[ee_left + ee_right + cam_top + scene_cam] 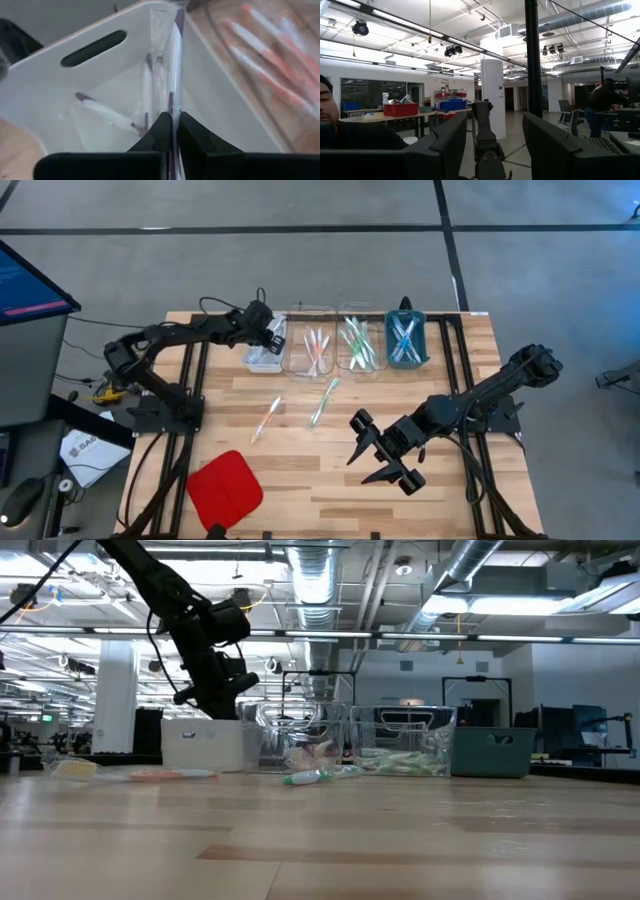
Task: Pick & Place Toothbrushes
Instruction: Put the violet toothbrush into the white bin, then put the orange toothbrush into the left transparent bin
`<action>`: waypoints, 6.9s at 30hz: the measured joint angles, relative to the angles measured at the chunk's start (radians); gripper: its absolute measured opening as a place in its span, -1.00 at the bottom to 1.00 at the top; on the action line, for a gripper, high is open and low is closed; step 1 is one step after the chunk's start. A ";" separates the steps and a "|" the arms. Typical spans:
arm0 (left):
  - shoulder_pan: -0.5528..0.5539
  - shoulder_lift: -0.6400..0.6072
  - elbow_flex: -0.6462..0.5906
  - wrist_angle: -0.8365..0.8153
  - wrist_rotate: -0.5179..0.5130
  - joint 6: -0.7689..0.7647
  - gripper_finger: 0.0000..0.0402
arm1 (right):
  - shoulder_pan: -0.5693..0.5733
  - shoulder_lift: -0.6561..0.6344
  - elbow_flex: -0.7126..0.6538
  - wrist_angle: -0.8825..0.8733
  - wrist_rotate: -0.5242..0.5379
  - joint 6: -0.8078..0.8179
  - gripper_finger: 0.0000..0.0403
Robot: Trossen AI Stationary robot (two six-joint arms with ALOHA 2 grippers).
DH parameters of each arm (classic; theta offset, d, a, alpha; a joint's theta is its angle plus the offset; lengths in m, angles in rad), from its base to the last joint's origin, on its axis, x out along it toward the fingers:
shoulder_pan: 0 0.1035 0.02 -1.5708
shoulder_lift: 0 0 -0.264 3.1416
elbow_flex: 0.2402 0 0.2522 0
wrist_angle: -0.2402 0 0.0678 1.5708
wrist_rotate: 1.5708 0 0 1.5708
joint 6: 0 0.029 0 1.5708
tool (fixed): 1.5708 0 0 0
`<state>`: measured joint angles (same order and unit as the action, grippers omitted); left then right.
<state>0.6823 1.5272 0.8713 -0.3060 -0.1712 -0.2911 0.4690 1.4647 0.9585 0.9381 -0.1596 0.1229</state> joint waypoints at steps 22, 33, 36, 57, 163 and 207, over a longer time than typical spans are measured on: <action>0.009 0.001 -0.034 0.000 -0.060 -0.028 -0.32 | 0.000 0.000 0.000 -0.018 0.000 0.000 -0.07; -0.015 -0.097 -0.036 -0.007 -0.060 -0.035 0.23 | 0.000 0.000 0.000 -0.036 0.000 0.000 -0.07; -0.035 -0.189 -0.036 -0.007 -0.059 -0.031 0.24 | 0.000 0.000 0.000 -0.038 0.000 0.000 -0.06; -0.674 -0.431 -0.216 -0.166 -0.017 -0.385 -0.06 | 0.002 0.000 0.000 -0.069 0.000 0.166 -0.07; -1.286 -0.354 -0.204 0.963 -0.549 0.051 -0.97 | -0.146 0.014 0.000 -0.250 0.344 0.107 -0.27; -1.072 -0.183 -0.137 1.110 -0.241 -0.023 -0.97 | -0.158 0.029 0.000 -0.244 0.397 0.077 0.07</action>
<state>-0.3893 1.3445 0.7347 0.8040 -0.4120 -0.3140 0.3111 1.4940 0.9585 0.6939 0.2371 0.2001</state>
